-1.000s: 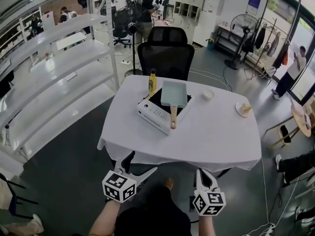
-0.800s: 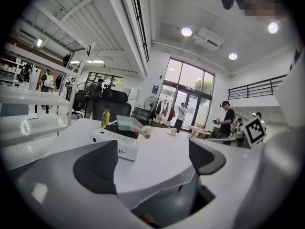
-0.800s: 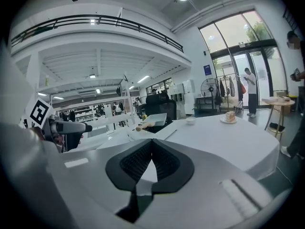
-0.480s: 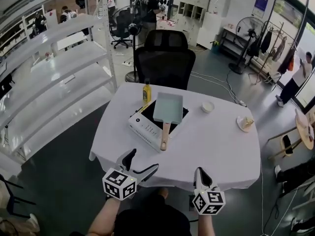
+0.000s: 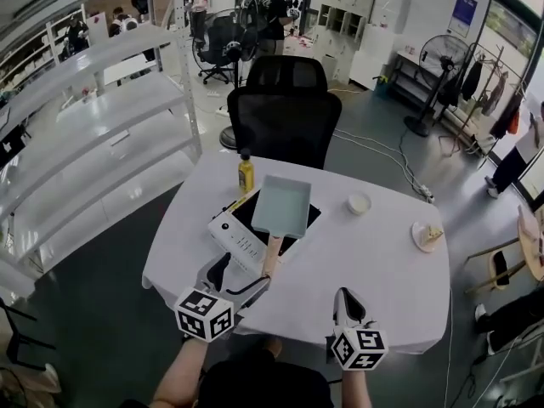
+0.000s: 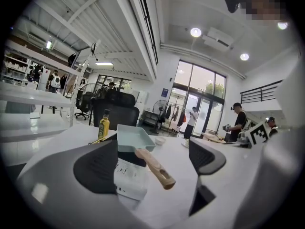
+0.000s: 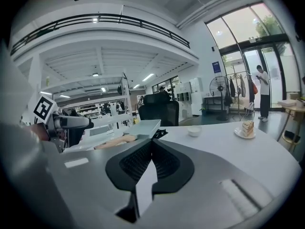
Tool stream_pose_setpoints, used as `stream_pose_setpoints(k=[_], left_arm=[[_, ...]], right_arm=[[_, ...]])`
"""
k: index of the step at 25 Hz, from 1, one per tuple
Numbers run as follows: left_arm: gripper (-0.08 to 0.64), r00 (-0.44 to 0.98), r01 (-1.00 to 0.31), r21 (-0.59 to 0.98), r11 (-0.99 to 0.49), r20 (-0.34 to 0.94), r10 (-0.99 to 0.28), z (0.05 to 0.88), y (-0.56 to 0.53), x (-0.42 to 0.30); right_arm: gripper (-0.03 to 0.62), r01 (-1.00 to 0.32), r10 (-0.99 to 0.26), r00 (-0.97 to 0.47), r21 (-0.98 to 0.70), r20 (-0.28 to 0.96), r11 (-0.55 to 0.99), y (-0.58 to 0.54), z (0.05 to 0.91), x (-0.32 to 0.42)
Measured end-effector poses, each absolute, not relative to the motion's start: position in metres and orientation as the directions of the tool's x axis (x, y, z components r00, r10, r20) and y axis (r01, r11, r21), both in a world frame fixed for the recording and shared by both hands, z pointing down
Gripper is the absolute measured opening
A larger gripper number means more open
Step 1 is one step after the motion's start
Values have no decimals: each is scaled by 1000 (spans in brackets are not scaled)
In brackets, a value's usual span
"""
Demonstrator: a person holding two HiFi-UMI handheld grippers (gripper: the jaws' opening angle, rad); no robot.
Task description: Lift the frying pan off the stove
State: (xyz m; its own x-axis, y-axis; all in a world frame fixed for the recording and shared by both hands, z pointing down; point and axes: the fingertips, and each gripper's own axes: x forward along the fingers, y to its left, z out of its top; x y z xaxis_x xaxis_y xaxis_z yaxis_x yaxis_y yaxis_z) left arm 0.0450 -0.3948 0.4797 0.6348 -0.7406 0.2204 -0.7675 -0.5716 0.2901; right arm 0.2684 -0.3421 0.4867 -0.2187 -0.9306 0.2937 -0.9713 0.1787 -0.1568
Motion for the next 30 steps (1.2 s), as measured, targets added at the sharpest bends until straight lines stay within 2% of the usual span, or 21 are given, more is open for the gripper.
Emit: stream_pose_setpoints(k=[20,23,27,30], left_arm=[[497,580,-803,357,-477,285,-763,483,-439,62],[497,609,-771,446,-454,310,-730,492,-438,64],[497,695,-653,660,-371,329,-639,516,-437,69],[497,761,-566,761,-317,334,-557,536,-436,74]], right_arm=[[5,-942,-894,-327,-174,305,285,-402,502,278],[5,-938,-887,-338,-181,314,294,-402,506,274],[5,-938,-884,-340,-184,320,294,-406,510,276],[5,-941,-883,-329,-192,334,278,-409,515,280]])
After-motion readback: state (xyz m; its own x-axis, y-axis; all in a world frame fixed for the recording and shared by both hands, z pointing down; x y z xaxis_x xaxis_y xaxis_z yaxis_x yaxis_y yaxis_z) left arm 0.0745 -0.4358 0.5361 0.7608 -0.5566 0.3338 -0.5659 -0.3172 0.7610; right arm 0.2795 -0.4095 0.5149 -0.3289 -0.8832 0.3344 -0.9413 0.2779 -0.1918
